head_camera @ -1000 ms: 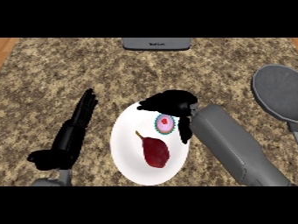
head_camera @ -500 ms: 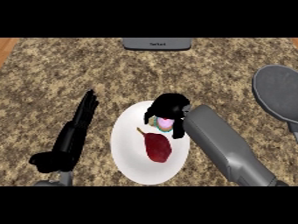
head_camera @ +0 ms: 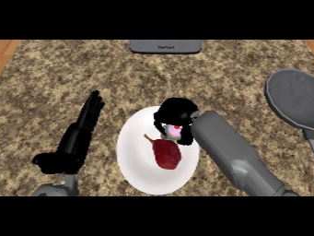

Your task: Pick the cupcake from the plate and place it in the pan

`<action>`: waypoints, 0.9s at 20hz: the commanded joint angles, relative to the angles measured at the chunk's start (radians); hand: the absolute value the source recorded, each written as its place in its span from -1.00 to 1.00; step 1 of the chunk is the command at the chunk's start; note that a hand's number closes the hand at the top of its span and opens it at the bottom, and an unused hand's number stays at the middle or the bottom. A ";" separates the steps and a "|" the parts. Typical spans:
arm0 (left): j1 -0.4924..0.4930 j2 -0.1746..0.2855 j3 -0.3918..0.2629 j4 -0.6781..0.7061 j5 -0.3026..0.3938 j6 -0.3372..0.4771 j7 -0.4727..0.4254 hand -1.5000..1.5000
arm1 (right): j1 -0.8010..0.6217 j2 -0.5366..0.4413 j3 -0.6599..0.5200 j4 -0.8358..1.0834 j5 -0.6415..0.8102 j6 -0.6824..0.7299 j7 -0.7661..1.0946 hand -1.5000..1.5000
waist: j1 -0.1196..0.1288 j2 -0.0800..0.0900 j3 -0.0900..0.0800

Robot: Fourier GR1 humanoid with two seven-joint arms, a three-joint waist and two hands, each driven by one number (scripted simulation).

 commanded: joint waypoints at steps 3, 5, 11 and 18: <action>-0.027 0.014 0.023 -0.030 0.006 -0.016 0.057 0.00 | -0.031 -0.060 -0.088 0.023 0.010 -0.096 -0.099 1.00 | -0.001 0.008 0.000; -0.031 -0.031 -0.010 0.002 -0.031 0.023 0.021 0.00 | -0.011 -0.030 -0.128 -0.035 -0.023 -0.114 -0.054 1.00 | -0.009 0.006 0.000; 0.041 -0.002 0.032 -0.014 -0.004 0.026 0.018 0.00 | 0.059 -0.077 -0.467 0.027 -0.115 -0.301 0.612 1.00 | -0.106 -0.013 -0.001; 0.069 -0.011 0.006 -0.006 -0.019 0.019 -0.010 0.00 | -0.001 -0.054 -0.516 -0.151 0.023 -0.626 1.064 1.00 | -0.063 -0.016 -0.003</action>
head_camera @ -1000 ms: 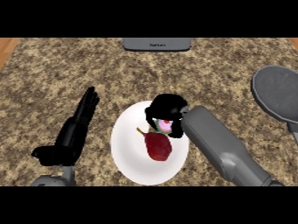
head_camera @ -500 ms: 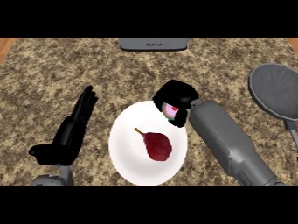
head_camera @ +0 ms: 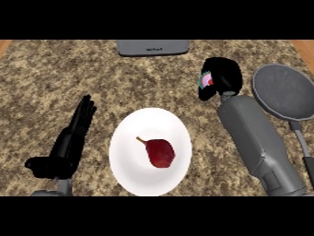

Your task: Pick the cupcake from the plate and place it in the pan

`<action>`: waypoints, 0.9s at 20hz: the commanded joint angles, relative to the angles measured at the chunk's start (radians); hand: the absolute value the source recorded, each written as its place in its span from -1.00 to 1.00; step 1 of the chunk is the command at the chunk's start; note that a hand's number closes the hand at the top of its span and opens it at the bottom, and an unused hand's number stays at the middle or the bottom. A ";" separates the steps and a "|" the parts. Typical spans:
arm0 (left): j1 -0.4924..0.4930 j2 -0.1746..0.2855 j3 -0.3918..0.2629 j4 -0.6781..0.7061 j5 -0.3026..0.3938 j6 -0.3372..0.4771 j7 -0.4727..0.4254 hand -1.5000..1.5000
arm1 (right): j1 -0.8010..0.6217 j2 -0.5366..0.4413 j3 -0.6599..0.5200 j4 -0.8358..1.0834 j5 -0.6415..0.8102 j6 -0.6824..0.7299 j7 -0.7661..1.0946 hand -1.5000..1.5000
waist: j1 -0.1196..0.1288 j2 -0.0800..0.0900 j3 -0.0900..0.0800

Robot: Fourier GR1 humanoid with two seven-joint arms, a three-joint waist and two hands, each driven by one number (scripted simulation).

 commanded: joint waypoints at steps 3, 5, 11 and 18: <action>0.014 0.019 0.015 0.008 0.025 -0.037 -0.022 0.00 | -0.010 0.077 -0.002 -0.198 0.131 -0.196 0.379 1.00 | 0.015 0.000 0.000; -0.014 0.004 0.005 0.033 0.003 -0.025 -0.048 0.00 | -0.005 0.081 -0.002 -0.248 0.174 -0.219 0.471 1.00 | 0.028 0.010 0.001; -0.005 -0.051 -0.054 0.004 -0.036 0.014 -0.017 0.00 | 0.068 0.018 -0.074 -0.461 0.130 -0.182 0.563 1.00 | 0.044 0.016 0.002; -0.012 -0.017 -0.017 -0.002 -0.023 -0.022 -0.029 0.00 | 0.231 -0.083 -0.170 -0.424 0.074 -0.360 0.420 1.00 | 0.061 0.023 0.003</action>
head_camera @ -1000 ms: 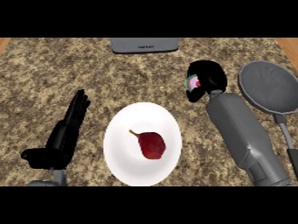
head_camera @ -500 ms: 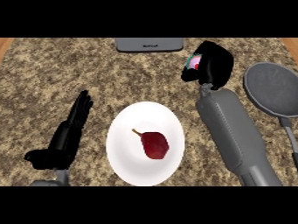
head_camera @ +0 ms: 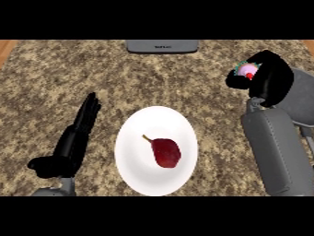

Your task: Pick the cupcake from the plate and place it in the pan

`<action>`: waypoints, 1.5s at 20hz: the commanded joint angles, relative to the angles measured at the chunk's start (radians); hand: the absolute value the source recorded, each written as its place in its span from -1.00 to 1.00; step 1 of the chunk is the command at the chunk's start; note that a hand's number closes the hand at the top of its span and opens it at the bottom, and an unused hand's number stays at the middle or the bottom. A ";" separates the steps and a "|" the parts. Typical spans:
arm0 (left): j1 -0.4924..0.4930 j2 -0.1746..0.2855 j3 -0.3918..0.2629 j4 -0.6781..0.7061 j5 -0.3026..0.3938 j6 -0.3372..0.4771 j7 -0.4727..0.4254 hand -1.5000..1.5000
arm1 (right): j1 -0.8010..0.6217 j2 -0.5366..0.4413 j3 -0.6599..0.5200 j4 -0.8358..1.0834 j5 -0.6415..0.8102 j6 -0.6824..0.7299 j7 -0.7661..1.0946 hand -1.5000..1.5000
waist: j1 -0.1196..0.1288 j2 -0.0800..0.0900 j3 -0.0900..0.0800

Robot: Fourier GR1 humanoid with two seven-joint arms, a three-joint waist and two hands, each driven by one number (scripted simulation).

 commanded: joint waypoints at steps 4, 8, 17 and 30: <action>-0.011 -0.008 -0.006 -0.020 -0.012 0.005 0.034 0.00 | 0.052 -0.154 -0.106 0.111 0.015 -0.144 -0.101 1.00 | 0.012 0.005 0.001; -0.008 -0.019 -0.013 0.011 -0.003 -0.015 0.006 0.00 | 0.098 -0.238 -0.158 0.207 0.020 -0.260 -0.186 1.00 | 0.015 0.008 0.001; 0.016 0.014 0.015 0.007 0.015 -0.062 -0.047 0.00 | -0.036 -0.380 -0.331 0.563 -0.318 -0.456 -0.567 1.00 | 0.035 0.012 0.002; 0.006 -0.017 -0.030 -0.017 -0.004 -0.053 -0.012 0.00 | -0.149 -0.438 -0.439 0.886 -0.526 0.063 -0.738 -1.00 | 0.069 0.024 0.006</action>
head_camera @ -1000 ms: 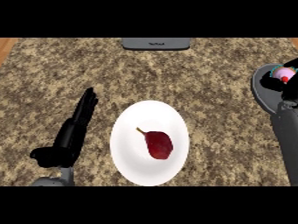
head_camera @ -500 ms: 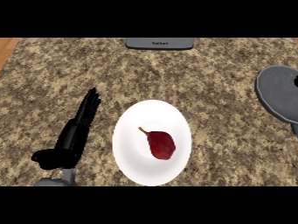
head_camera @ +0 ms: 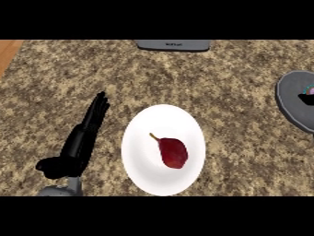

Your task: Pick the cupcake from the plate and place it in the pan

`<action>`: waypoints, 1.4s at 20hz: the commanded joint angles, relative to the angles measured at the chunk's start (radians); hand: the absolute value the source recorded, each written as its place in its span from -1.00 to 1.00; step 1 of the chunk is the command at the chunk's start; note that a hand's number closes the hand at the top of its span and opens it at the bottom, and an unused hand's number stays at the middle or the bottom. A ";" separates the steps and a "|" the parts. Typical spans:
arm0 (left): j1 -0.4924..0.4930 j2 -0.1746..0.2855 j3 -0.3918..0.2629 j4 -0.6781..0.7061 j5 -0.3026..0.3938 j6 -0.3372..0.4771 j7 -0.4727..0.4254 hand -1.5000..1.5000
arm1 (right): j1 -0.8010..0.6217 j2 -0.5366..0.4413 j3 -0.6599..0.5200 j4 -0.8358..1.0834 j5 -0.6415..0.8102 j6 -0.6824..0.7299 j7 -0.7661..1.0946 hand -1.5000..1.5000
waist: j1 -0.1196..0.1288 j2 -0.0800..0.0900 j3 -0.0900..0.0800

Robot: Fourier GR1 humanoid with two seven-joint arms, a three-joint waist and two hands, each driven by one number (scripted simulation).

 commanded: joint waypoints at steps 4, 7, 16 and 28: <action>-0.053 0.020 0.047 0.034 0.010 -0.005 0.009 0.00 | -0.036 -0.022 -0.105 0.079 -0.118 0.040 -0.218 -1.00 | -0.001 0.005 0.001; -0.049 0.000 0.026 0.028 0.009 -0.002 0.020 0.00 | -0.012 0.004 -0.180 0.023 -0.196 -0.054 -0.347 -1.00 | -0.012 0.003 0.002; -0.027 -0.003 0.022 -0.046 0.002 0.020 0.084 0.00 | 0.004 -0.069 -0.356 0.024 -0.428 0.143 -0.522 -1.00 | -0.032 -0.014 -0.001; 0.034 0.015 0.061 -0.020 0.006 0.006 0.022 0.00 | 0.361 0.060 -0.322 -0.269 -0.606 0.542 -0.651 -1.00 | -0.070 -0.029 -0.007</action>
